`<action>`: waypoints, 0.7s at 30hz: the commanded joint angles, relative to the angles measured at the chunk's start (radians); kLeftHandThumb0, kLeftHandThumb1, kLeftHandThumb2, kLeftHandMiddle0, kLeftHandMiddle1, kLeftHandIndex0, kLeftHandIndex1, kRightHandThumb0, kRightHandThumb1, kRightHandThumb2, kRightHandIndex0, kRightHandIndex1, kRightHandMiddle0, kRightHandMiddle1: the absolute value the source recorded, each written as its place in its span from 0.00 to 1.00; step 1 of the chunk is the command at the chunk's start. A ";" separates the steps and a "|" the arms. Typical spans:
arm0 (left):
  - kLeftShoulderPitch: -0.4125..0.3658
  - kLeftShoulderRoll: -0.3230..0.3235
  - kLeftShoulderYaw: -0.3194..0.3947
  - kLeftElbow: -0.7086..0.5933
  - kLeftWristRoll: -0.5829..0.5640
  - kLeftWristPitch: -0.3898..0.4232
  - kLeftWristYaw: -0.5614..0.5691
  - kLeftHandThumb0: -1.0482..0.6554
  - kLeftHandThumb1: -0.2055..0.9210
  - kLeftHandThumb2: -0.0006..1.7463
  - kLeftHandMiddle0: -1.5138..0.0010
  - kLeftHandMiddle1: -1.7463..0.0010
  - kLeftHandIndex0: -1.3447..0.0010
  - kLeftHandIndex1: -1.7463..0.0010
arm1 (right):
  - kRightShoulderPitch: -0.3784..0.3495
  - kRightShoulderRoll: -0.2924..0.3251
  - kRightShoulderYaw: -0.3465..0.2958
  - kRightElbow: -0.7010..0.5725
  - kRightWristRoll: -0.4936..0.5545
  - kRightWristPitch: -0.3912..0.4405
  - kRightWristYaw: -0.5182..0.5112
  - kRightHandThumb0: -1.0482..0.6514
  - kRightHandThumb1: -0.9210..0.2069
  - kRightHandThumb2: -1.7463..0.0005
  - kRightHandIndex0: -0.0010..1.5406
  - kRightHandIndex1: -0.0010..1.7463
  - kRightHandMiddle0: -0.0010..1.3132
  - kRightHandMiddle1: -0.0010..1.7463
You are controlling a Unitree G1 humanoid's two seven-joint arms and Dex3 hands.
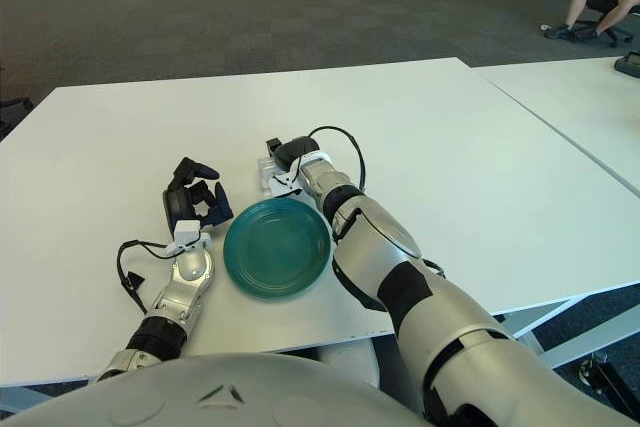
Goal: Put the bottle into the plate.
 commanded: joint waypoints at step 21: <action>0.031 -0.054 0.008 0.019 -0.021 0.000 -0.005 0.30 0.31 0.87 0.16 0.00 0.44 0.00 | 0.051 0.002 -0.119 0.009 0.058 0.000 -0.052 0.62 0.75 0.11 0.55 0.92 0.43 1.00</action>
